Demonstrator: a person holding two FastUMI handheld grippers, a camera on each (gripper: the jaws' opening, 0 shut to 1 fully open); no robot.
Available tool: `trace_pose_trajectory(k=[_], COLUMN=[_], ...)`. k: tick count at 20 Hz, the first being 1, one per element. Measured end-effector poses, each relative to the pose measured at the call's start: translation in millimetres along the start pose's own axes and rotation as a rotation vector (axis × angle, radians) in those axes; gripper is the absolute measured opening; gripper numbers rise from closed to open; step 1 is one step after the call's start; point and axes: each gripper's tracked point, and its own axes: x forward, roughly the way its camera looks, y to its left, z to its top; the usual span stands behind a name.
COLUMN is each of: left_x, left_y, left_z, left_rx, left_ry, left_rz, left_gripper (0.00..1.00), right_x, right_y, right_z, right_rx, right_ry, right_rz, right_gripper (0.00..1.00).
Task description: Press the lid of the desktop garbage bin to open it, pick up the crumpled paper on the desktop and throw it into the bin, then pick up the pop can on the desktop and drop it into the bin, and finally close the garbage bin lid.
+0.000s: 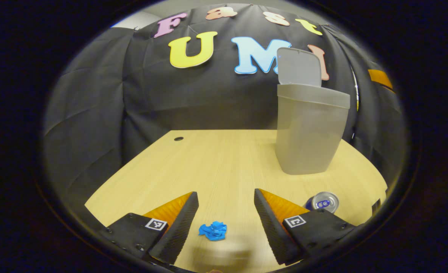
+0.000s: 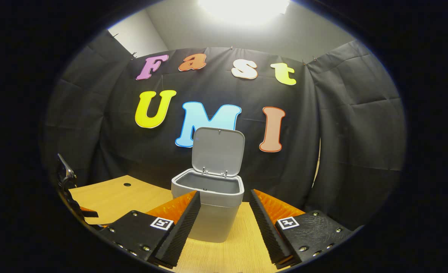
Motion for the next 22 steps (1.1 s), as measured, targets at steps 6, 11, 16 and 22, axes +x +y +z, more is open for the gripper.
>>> trace_pose_trajectory(k=[6,11,16,22], left_x=[25,39,45,51], left_y=[12,16,22,19], left_z=[-60,-94,-118,-116], left_rx=[-0.02,0.001,-0.004,0.005], left_ry=[0.137,0.205,0.251,0.196], left_rz=[-0.005,-0.014,-0.015,-0.015], left_gripper=[1.0,1.0,1.0,0.93], right_x=[-4,-8,-8,-2], right_y=[6,7,4,15], right_z=[-16,-30,-37,-43], right_rx=[-0.007,0.007,0.006,0.007], right_ry=[0.047,0.097,0.119,0.137], right_rz=[-0.005,-0.007,-0.021,0.006], right_gripper=[0.88,0.88,0.88,0.88])
